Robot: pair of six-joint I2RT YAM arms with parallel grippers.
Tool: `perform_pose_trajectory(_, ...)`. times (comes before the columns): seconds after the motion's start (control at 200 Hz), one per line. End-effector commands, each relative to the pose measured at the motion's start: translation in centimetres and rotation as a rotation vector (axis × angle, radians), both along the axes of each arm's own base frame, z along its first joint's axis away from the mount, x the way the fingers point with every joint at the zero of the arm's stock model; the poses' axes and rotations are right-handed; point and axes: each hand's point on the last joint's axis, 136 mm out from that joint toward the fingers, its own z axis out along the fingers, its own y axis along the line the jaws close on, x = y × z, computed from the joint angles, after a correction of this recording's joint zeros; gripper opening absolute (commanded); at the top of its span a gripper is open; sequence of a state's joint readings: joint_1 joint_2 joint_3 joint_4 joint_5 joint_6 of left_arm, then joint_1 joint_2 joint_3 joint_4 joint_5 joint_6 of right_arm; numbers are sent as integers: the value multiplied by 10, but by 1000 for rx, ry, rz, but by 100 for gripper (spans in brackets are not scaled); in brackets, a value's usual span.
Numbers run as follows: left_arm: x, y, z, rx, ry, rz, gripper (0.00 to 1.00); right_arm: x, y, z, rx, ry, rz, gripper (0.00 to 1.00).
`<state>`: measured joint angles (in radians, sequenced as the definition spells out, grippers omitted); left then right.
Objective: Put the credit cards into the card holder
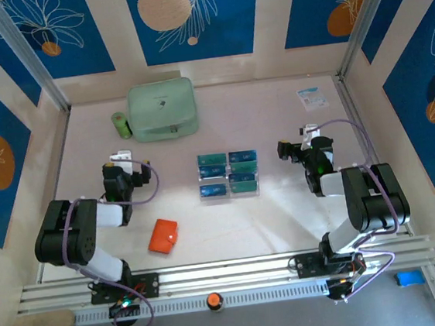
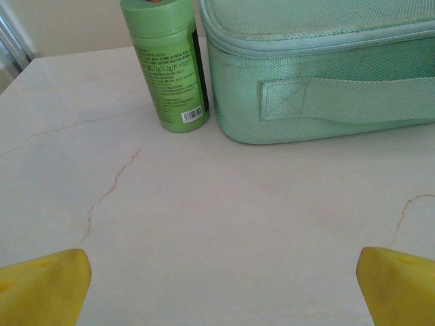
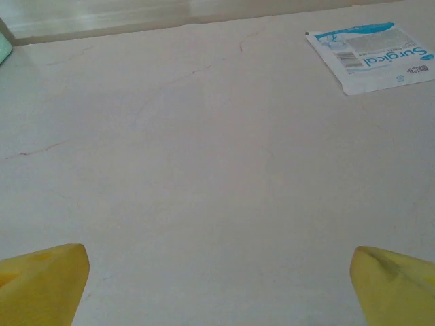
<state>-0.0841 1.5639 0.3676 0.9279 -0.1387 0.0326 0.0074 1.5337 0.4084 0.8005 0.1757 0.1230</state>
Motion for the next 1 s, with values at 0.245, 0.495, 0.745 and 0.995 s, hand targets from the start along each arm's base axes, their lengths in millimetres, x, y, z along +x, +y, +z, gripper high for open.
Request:
perform_pose_trajectory(0.245,2,2,6,0,-27,10,100,2,1,9,-4,-38,-2,99)
perform_pose_trajectory(0.495,2,2,6,1,-26,9,100,2,1,10,-5,-39,-2,99)
perform_pose_trajectory(0.745,1,3,5,-1,-24,11,100,2,1,9,-4,-37,-3,99)
perform_pose_trajectory(0.995,4,3,3,-7,-9,14,100,3,1,9,0,-34,0,99)
